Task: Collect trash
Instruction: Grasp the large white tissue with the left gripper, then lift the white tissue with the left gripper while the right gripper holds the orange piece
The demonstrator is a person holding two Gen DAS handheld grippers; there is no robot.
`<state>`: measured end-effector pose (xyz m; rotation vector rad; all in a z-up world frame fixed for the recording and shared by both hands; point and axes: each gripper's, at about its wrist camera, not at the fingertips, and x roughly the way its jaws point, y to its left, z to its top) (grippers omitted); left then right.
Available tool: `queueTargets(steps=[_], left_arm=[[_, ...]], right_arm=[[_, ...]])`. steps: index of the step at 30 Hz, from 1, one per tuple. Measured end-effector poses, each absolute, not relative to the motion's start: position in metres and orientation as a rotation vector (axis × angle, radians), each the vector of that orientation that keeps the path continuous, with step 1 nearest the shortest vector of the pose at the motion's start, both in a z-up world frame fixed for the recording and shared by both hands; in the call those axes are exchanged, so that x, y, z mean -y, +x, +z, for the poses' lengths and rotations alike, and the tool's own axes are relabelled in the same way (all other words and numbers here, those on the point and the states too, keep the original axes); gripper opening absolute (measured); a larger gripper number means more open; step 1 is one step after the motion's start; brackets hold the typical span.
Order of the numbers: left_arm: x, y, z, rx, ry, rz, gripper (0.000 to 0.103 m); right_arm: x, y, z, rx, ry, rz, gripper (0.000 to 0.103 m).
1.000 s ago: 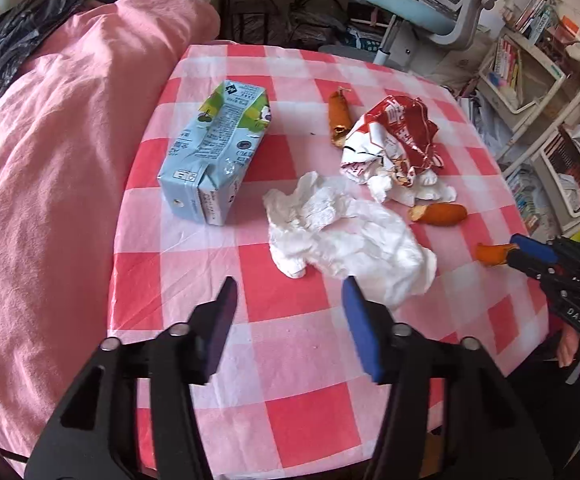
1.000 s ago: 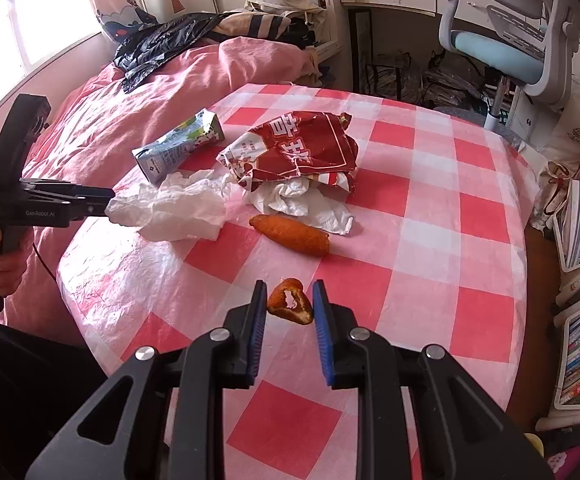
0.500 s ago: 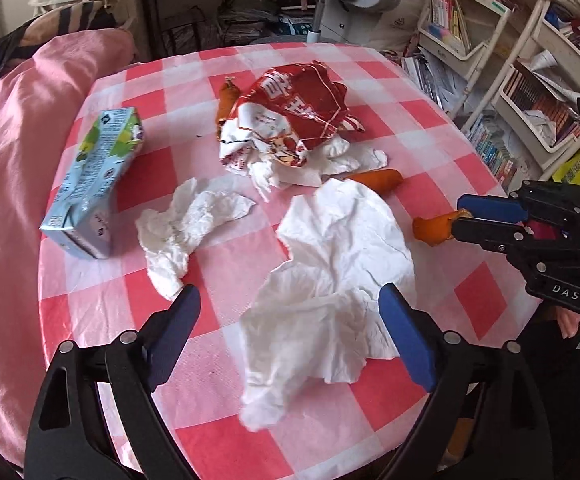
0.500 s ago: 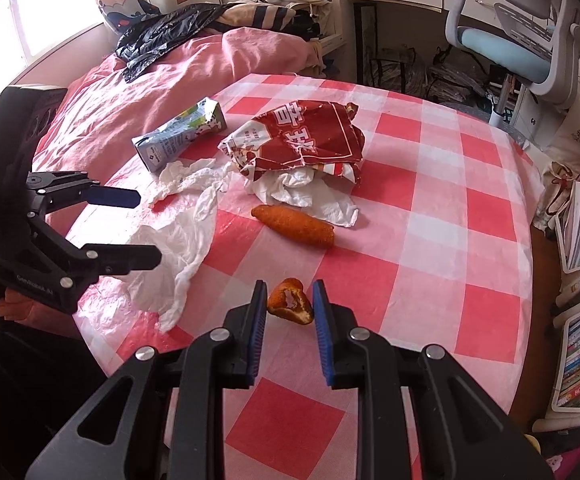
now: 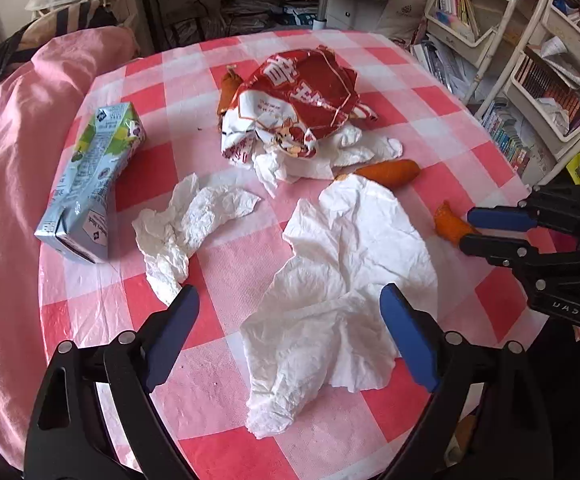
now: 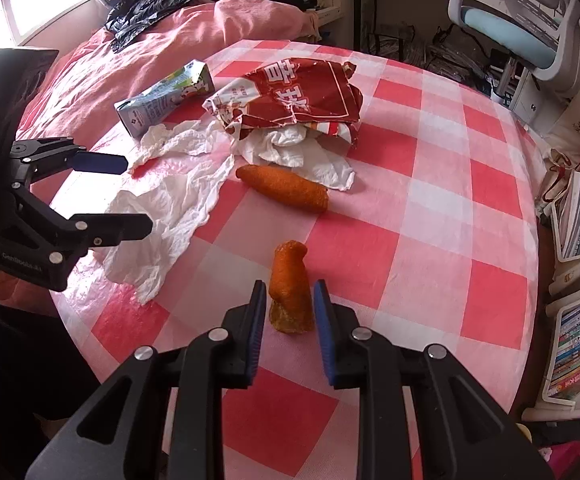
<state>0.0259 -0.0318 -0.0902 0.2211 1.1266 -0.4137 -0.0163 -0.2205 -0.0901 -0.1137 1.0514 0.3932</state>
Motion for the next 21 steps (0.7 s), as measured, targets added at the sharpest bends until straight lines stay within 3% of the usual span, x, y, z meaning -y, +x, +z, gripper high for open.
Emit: queueTargets(steps=[6,7,10,12,21], left_arm=[[0.061,0.011,-0.103,-1.11,0.384,-0.458,0.087],[0.065,0.009,-0.104,-1.108,0.408,-0.463,0.084],[0.071,0.004,-0.103,-1.113,0.381,-0.523,0.053],[0.073,0.003,-0.099,-1.112,0.364,-0.524,0.014],[0.042,0.005,-0.025,-0.879,0.178,-0.421,0.01]], right_arm=[[0.22,-0.016,-0.091,-1.051,-0.123,0.385,0.026],[0.22,-0.016,-0.092,-1.053,-0.127,0.385,0.026],[0.217,-0.016,-0.095,-1.063,-0.149,0.387,0.024],[0.217,-0.017,-0.094,-1.059,-0.158,0.388,0.019],[0.232,-0.017,-0.076,-0.983,-0.081,0.347,0.017]])
